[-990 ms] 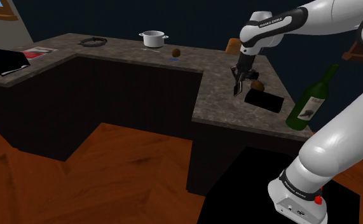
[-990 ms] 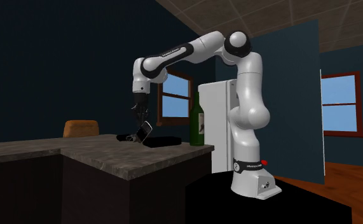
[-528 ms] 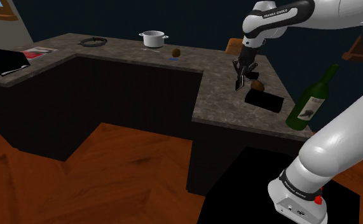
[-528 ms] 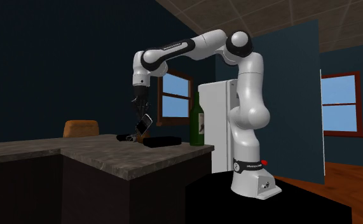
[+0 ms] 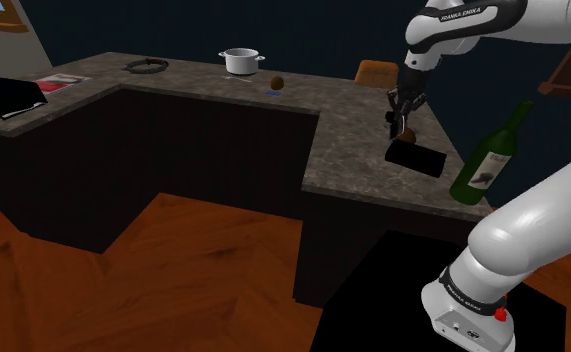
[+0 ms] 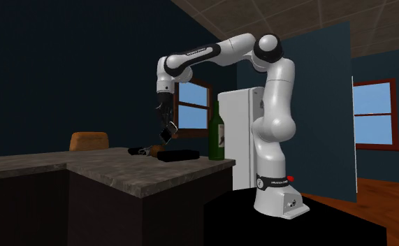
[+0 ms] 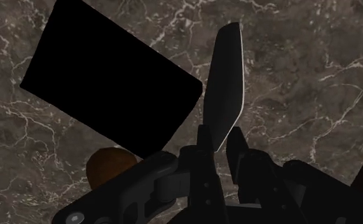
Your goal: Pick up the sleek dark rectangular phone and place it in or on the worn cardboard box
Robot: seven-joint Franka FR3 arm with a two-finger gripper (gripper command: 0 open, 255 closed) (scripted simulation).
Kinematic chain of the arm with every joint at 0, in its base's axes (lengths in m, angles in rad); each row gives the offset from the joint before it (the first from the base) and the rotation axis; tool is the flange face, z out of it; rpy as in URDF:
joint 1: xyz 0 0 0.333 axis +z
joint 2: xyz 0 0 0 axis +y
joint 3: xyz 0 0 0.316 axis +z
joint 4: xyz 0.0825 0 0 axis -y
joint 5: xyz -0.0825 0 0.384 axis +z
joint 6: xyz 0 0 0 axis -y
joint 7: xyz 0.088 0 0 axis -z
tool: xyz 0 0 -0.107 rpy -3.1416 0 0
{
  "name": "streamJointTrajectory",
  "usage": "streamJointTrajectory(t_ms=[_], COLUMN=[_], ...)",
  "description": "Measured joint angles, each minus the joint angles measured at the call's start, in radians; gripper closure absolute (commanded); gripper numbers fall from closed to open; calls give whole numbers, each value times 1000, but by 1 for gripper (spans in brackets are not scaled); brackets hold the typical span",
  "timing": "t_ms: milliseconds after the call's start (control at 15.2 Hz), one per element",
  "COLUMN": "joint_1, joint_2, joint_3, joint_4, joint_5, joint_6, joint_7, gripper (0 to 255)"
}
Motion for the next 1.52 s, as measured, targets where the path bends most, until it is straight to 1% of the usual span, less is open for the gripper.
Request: streamJointTrajectory(t_ms=[198, 330, 462, 594, 1518], joint_1=[-33, -51, -75, -87, -94], joint_2=[-60, -75, -100, -112, -77], joint_3=[-35, -61, -91, -107, -134], joint_4=[-61, -58, -76, -93, -232], joint_5=[-29, -41, -60, -71, -71], joint_6=[4, -12, -17, -10, 170], joint_7=[-53, -91, -136, -159, -181], gripper=[255, 255, 255, 255, 255])
